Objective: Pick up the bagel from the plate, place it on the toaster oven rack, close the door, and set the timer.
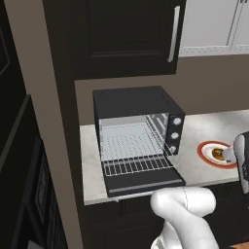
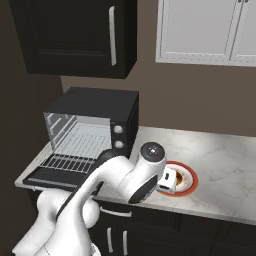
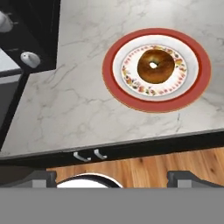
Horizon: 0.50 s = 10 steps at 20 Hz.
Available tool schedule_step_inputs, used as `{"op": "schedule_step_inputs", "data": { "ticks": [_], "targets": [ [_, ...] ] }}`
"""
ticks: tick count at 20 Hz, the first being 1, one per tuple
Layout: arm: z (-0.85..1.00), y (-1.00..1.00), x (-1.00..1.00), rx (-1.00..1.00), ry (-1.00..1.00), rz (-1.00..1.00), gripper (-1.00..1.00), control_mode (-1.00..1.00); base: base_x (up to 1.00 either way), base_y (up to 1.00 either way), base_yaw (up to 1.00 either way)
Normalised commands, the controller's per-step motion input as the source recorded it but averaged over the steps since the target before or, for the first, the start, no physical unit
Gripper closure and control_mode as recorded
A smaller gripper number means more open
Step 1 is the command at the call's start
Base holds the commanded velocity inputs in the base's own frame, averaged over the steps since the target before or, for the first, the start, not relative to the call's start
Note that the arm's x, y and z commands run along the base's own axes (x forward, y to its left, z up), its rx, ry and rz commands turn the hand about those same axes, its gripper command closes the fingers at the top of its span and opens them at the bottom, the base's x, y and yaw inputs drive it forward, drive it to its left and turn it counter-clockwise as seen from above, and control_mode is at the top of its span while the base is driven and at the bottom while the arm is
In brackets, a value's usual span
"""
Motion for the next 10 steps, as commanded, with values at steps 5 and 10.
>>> {"op": "schedule_step_inputs", "data": {
  "ticks": [5, 10],
  "targets": [
    [0.0, -0.5, 0.29, 0.05, 0.03, 0.0, -1.0, -1.0, 0.0, 0.0, 0.0],
    [0.0, -0.21, 0.49, 0.0, 0.05, 0.0, -1.0, -1.0, 0.0, 0.0, 0.0]
  ]
}}
